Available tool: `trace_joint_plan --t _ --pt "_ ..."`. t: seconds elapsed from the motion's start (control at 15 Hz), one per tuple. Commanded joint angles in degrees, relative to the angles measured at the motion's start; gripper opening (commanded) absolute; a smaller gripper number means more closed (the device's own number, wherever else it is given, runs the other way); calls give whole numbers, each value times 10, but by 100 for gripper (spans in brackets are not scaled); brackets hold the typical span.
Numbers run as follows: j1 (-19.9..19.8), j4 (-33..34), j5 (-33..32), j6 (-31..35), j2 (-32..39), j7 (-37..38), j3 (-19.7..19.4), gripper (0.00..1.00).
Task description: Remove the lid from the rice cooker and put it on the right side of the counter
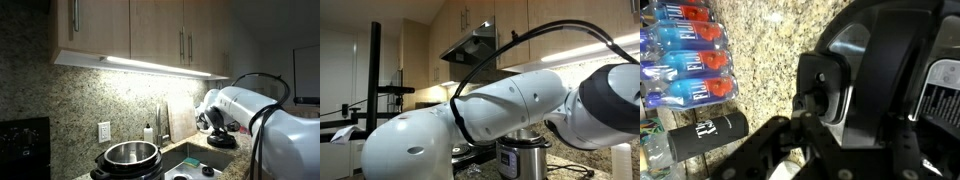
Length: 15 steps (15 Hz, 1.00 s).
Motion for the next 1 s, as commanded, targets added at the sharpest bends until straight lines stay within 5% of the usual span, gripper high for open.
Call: trace_joint_plan --t 0.0,0.27,0.93 --pt "-11 28 3 -23 1 -22 3 73" --pt "-12 29 4 -25 -4 -61 15 98" --pt "-14 -12 7 -12 -38 -261 84 100"
